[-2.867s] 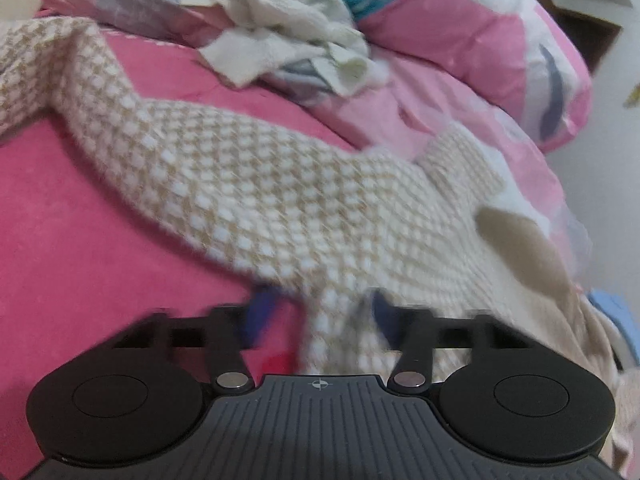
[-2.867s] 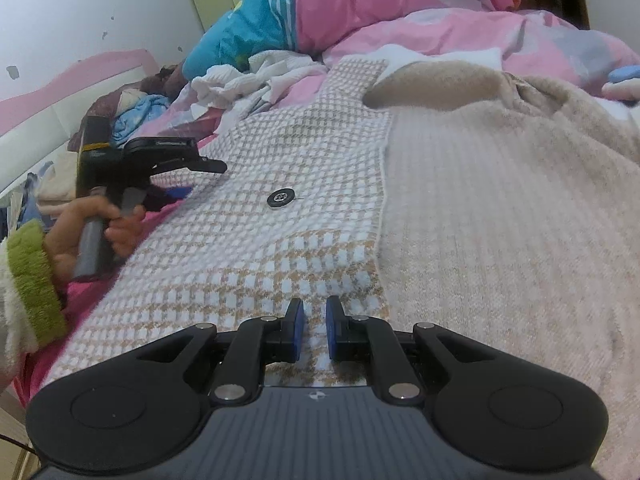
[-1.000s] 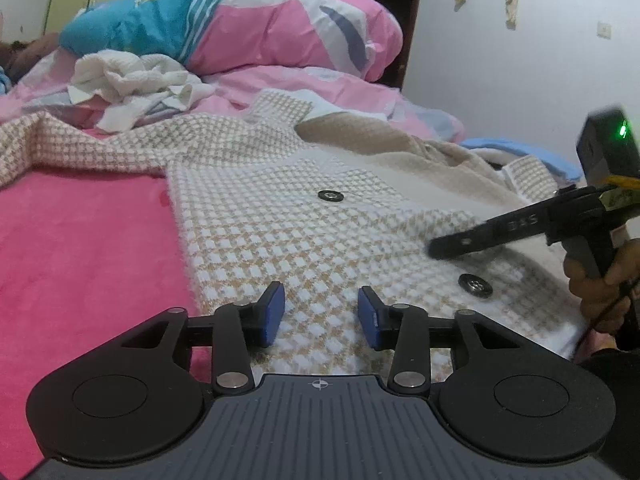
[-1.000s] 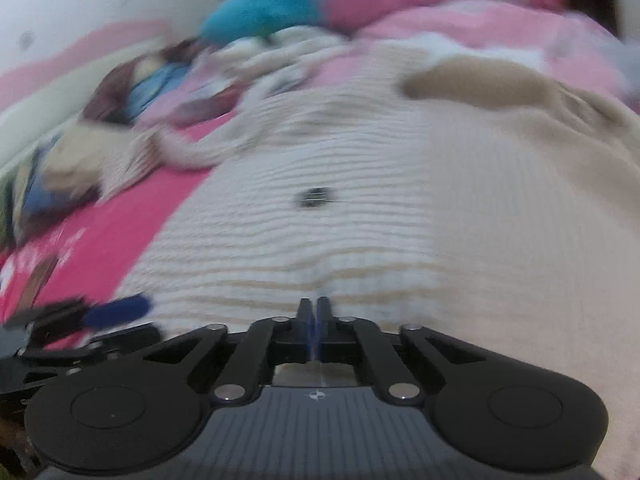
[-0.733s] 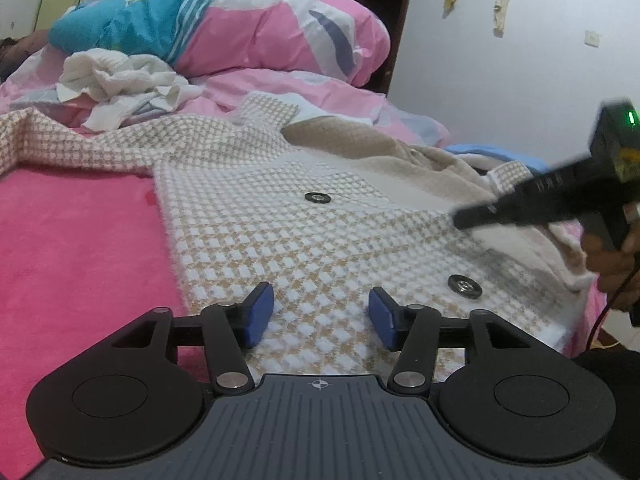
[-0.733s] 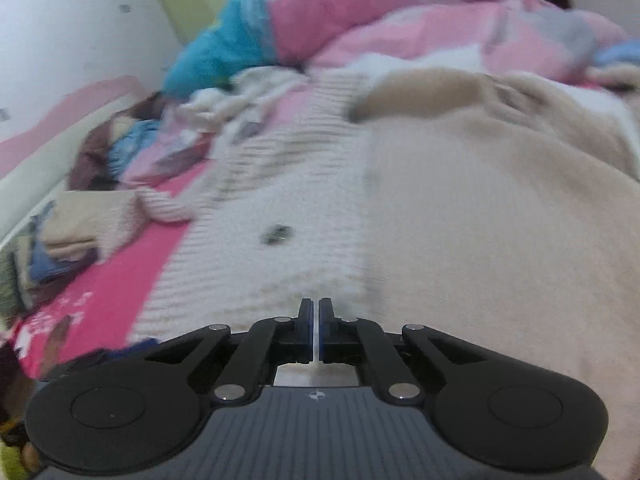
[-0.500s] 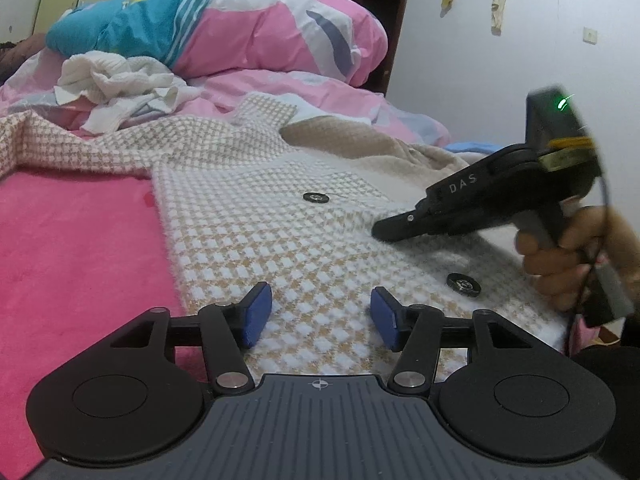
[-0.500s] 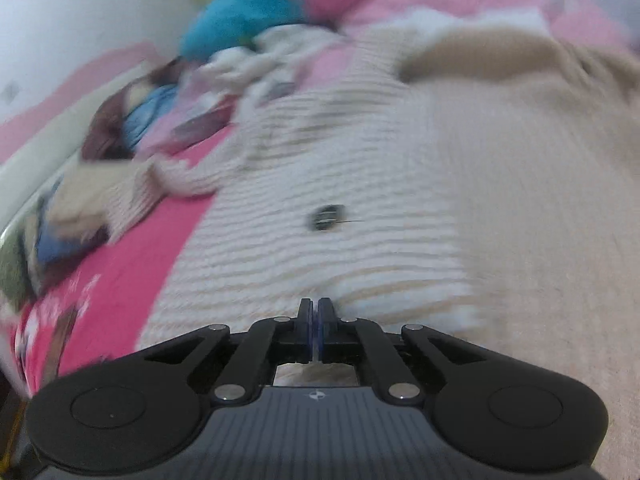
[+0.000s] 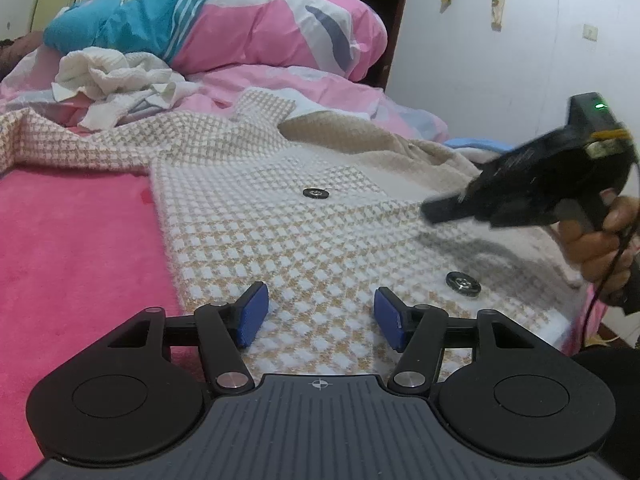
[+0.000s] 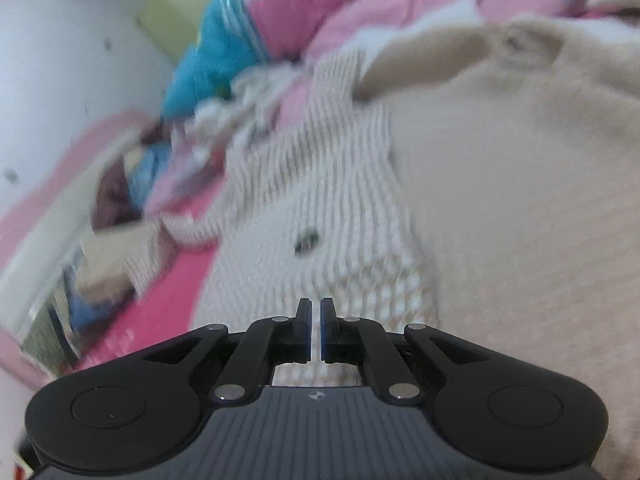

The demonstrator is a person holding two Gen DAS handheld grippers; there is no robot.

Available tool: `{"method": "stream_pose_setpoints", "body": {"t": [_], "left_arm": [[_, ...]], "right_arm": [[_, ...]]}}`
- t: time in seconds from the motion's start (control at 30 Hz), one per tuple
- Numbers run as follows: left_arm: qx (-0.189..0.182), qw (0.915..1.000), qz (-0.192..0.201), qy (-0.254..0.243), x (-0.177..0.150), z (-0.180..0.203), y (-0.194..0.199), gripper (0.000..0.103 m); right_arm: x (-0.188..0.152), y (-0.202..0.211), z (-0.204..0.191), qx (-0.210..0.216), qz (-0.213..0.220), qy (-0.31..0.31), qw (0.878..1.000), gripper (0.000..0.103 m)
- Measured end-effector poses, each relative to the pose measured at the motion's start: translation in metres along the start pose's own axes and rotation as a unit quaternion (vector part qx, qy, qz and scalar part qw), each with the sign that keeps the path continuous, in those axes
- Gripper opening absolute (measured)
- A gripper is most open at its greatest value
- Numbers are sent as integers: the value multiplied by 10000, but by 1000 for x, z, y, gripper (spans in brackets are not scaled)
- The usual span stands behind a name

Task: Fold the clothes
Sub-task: 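Grasp the buttoned front edge with the right gripper and tug it flat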

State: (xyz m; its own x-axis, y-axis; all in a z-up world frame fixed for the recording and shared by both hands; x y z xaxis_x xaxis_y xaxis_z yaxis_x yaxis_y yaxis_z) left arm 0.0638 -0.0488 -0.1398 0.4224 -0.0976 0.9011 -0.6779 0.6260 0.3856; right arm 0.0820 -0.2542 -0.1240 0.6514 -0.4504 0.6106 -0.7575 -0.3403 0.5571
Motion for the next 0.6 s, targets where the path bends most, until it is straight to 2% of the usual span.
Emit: {"method": "stream_pose_setpoints", "body": {"t": [0.03,0.1,0.13,0.2,0.23,0.4,0.43,0.5,0.6], "left_arm": [[16,10000,-19,-13,0,0,0,59],[49,10000,-58,-40,1,1,0,59],[65,9999,-83,-52,2,2,1,59],[96,9999,-107,-94,5,4,4,60],[105,9998,-74,-146,7,6,7,61],[149,9989,52,-442,15,19,23,69],[162,9984,-11,-545,11,23,25,69],[212,9969,-203,-726,-1,28,26,69],[247,9956,-222,-874,-7,31,38,69]], "right_arm": [[0,0,14,-152,-3,-160,9998,0],[3,15,43,-123,146,-826,9964,0],[5,29,52,-207,295,-963,9947,0],[7,59,52,-586,575,-576,9950,3],[6,70,45,-532,595,-401,9960,3],[-22,82,0,291,2,193,9994,3],[-30,79,-3,311,-150,318,9989,3],[-49,72,5,5,-413,507,9979,3],[-58,85,29,-141,-392,266,9988,0]]}}
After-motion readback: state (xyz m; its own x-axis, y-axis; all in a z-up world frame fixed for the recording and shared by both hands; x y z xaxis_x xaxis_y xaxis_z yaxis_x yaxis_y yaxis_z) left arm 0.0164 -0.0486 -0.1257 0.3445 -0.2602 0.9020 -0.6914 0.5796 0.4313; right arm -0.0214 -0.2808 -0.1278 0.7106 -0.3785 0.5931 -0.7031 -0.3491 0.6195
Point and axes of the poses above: each gripper's, at about its wrist camera, not at the fingertips, and y roughly against the way its jaws point, z to its right, x to its top, the point moved 8 cm from there along -y, roughly the way its jaws point, and after that the axes turned 4 degrees about z, right-handed, at the moved point
